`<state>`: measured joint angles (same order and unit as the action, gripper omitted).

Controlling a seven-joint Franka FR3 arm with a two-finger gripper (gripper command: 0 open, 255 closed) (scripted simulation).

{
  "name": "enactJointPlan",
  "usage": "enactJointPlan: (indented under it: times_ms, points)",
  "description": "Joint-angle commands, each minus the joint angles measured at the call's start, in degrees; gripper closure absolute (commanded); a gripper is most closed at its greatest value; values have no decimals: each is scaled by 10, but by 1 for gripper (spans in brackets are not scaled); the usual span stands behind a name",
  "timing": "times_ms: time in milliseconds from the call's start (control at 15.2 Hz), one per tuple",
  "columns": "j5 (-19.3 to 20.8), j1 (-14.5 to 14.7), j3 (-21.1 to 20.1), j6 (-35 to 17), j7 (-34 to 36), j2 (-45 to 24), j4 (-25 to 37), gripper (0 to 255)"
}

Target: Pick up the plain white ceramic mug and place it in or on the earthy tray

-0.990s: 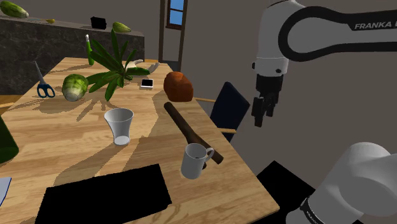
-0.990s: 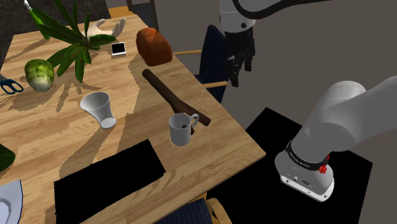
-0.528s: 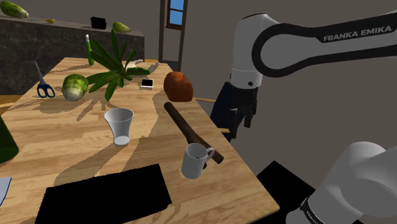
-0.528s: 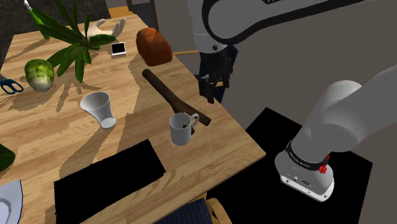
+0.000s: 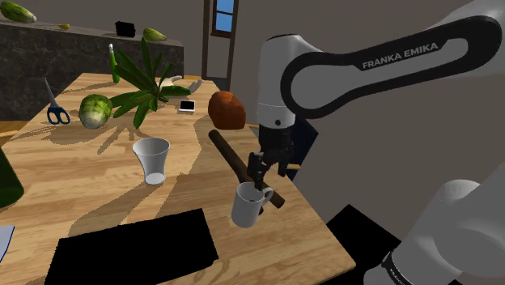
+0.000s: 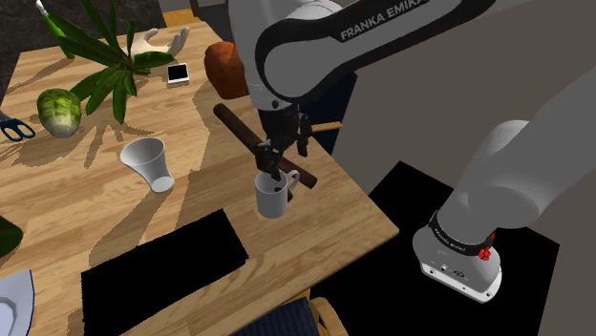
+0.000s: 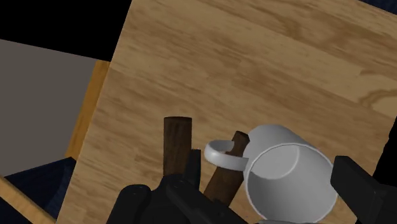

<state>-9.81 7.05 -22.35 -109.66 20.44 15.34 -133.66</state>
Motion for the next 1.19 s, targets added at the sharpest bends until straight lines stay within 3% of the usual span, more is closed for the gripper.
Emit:
enactJointPlan:
  times_ms: [0, 330, 792, 1122]
  points:
    - [2, 4, -17, -28, 27, -41, 20, 0]
    - [23, 15, -45, -75, 85, -132, 76, 0]
    - [30, 19, -49, -130, 92, -155, 42, 0]
    - [31, 19, -49, -135, 92, -157, 39, 0]
